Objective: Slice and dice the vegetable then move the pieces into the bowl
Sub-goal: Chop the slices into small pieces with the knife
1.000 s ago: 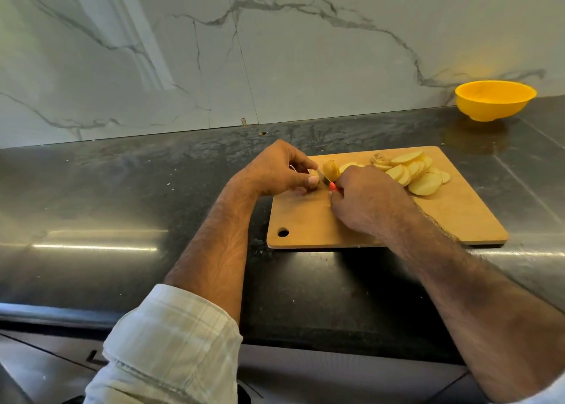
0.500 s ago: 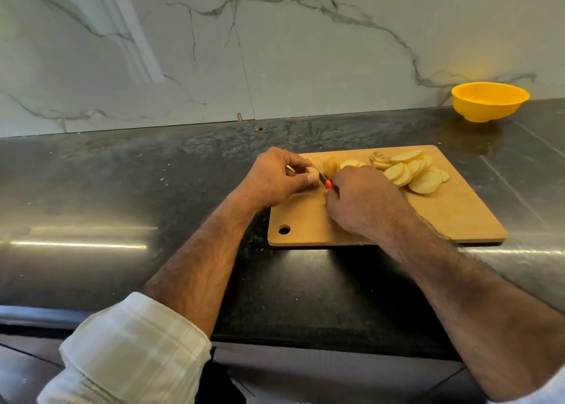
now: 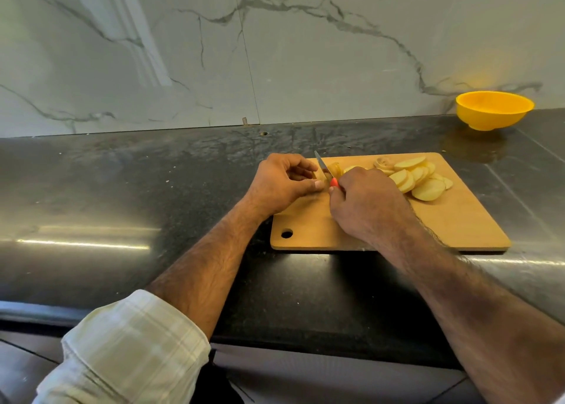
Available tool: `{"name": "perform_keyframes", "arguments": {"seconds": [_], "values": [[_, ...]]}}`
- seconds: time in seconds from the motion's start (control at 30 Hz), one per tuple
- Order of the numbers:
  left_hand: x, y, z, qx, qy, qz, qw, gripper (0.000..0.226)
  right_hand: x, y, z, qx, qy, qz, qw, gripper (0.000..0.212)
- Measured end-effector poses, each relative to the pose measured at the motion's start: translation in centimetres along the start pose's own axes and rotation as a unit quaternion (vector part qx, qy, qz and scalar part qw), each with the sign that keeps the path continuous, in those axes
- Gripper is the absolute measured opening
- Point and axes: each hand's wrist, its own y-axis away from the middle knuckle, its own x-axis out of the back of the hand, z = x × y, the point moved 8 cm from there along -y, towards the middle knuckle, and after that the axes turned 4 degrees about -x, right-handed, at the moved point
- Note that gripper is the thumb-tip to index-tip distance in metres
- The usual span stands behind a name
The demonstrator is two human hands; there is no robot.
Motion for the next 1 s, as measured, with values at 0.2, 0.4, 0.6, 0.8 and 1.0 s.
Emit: {"name": "perform_keyframes", "arguments": {"seconds": [0.2, 0.4, 0.6, 0.8, 1.0], "values": [[0.0, 0.1, -0.6, 0.019, 0.040, 0.013, 0.999, 0.028, 0.0, 0.3, -0.3, 0.004, 0.007, -0.020, 1.000, 0.031], [-0.2, 0.1, -1.1, 0.036, 0.073, 0.035, 0.996, 0.026, -0.1, 0.3, -0.4, -0.002, 0.016, -0.025, 1.000, 0.033], [-0.2, 0.3, -1.3, 0.056, 0.109, 0.036, 0.992, 0.022, -0.1, 0.5, -0.7, -0.010, 0.031, -0.035, 0.999, 0.030], [-0.2, 0.5, -1.2, 0.067, 0.129, 0.032, 0.989, 0.023, 0.1, 0.9, -1.1, -0.002, 0.040, -0.038, 0.998, 0.029], [0.0, 0.7, -1.0, 0.074, 0.142, 0.020, 0.987, 0.024, -0.1, 1.2, -1.7, -0.005, 0.048, -0.070, 0.996, 0.024]]}}
